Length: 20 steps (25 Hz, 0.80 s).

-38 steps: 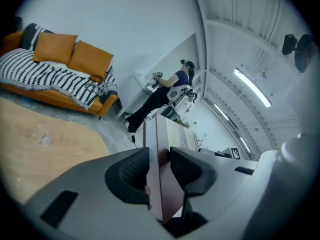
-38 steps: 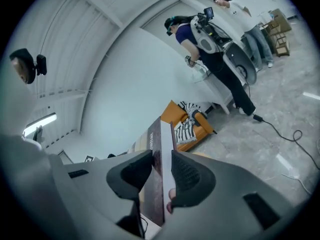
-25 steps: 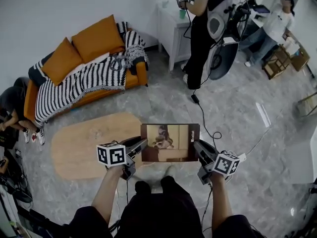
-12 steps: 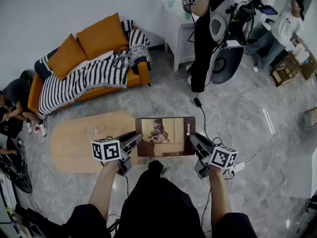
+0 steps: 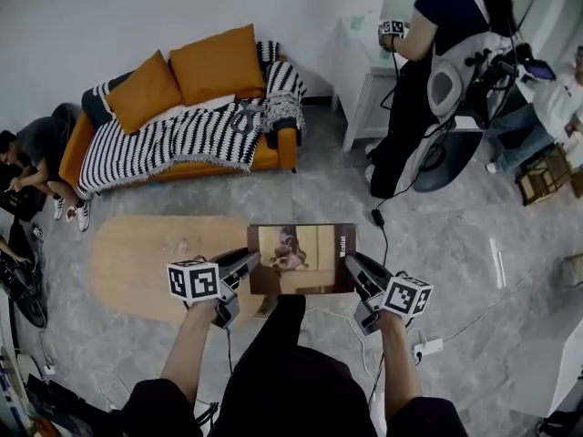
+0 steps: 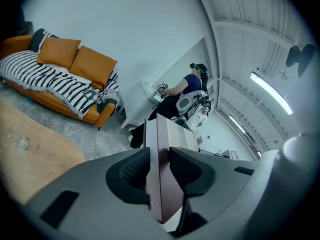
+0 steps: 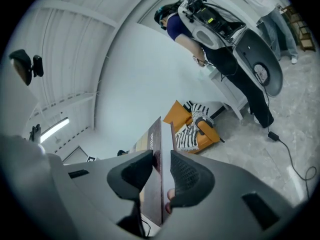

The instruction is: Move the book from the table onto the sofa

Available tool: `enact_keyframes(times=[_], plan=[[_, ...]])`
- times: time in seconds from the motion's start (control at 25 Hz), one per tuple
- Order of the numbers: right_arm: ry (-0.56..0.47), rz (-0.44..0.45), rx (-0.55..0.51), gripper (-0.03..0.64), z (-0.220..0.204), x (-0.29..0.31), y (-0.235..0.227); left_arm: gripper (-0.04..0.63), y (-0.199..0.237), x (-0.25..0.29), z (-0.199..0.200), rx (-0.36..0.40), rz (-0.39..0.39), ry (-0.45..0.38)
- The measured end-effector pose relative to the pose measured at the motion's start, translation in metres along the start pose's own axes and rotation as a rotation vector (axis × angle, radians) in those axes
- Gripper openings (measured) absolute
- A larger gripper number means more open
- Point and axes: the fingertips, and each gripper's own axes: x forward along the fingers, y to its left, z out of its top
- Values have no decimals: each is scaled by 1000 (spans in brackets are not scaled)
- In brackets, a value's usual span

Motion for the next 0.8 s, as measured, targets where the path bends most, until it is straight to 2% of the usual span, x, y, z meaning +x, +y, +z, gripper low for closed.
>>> enact_keyframes(times=[0.52,0.8], plan=[[148,21,-30,121,95,166,-20,127,97,39,126,-115,59,-67],[195,33,-32,121,127,233,-18,127,134,43,179,-149,85,-92]])
